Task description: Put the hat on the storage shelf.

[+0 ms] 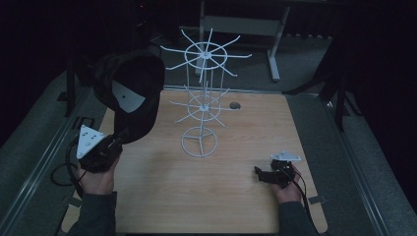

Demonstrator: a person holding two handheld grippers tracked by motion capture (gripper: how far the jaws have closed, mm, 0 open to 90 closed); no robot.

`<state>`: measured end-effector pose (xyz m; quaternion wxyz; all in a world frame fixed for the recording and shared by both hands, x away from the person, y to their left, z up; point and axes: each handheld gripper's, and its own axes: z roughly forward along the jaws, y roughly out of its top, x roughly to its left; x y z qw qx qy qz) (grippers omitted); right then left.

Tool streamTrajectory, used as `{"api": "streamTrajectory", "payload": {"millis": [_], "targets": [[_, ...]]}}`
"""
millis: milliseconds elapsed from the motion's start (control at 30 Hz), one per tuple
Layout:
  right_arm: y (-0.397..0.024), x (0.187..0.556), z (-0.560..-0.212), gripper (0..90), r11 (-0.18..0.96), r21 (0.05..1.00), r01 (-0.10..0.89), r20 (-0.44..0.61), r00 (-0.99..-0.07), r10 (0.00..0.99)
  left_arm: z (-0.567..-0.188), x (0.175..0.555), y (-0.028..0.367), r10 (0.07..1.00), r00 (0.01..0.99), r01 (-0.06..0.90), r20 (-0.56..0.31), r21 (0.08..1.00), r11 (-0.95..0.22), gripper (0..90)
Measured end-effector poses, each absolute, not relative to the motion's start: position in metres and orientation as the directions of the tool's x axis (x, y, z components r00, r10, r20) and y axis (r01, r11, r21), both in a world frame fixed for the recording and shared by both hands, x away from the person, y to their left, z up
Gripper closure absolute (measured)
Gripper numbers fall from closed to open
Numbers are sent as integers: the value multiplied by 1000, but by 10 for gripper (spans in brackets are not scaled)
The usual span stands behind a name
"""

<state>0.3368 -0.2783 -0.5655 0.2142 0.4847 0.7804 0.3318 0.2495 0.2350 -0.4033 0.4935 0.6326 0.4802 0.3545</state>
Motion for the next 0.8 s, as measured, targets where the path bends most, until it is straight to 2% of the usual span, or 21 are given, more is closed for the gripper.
{"api": "streamTrajectory", "payload": {"millis": [800], "targets": [[-278,337,-565,142,309,725,615,-12,-438,899,-397,253,231,962,272,241,-17,969,-51,861]]}}
